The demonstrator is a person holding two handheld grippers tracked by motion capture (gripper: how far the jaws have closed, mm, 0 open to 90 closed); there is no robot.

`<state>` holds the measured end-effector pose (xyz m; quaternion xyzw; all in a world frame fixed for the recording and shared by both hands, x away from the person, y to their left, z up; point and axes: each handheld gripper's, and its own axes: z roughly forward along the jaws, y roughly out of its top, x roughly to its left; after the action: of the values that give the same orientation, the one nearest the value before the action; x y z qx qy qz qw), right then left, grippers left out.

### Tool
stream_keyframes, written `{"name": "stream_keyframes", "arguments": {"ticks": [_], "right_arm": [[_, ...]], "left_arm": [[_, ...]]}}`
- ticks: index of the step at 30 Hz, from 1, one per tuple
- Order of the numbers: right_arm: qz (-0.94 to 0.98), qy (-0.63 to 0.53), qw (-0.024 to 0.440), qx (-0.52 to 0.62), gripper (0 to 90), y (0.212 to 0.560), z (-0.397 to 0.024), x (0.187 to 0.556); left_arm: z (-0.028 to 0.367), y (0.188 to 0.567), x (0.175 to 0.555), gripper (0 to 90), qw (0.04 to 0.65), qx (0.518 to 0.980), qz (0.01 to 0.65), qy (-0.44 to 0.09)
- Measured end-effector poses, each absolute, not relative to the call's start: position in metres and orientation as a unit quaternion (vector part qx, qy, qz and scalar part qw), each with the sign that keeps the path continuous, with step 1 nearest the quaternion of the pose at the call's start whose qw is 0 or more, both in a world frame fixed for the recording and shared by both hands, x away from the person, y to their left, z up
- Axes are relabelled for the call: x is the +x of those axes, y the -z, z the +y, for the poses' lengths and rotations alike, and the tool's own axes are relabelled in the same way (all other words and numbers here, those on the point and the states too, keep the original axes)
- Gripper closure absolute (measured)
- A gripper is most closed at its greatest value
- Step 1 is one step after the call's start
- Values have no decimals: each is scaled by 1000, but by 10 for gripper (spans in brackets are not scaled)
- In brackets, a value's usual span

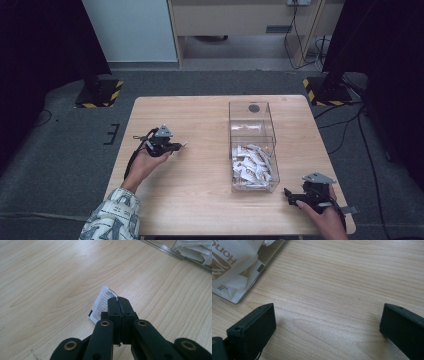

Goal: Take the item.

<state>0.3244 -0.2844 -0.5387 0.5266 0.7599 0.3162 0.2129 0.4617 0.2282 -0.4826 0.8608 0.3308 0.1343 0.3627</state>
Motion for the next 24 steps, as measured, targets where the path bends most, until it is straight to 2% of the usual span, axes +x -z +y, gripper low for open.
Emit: {"name": "stream_keyframes", "arguments": {"ticks": [14,24], "right_arm": [[760,-316,213,527,8,539,-284,324],[760,-316,213,526,8,539,-284,324]], "left_arm": [[226,487,463,878,363,859,334,-136],[223,479,458,811,376,854,326,-150]]}}
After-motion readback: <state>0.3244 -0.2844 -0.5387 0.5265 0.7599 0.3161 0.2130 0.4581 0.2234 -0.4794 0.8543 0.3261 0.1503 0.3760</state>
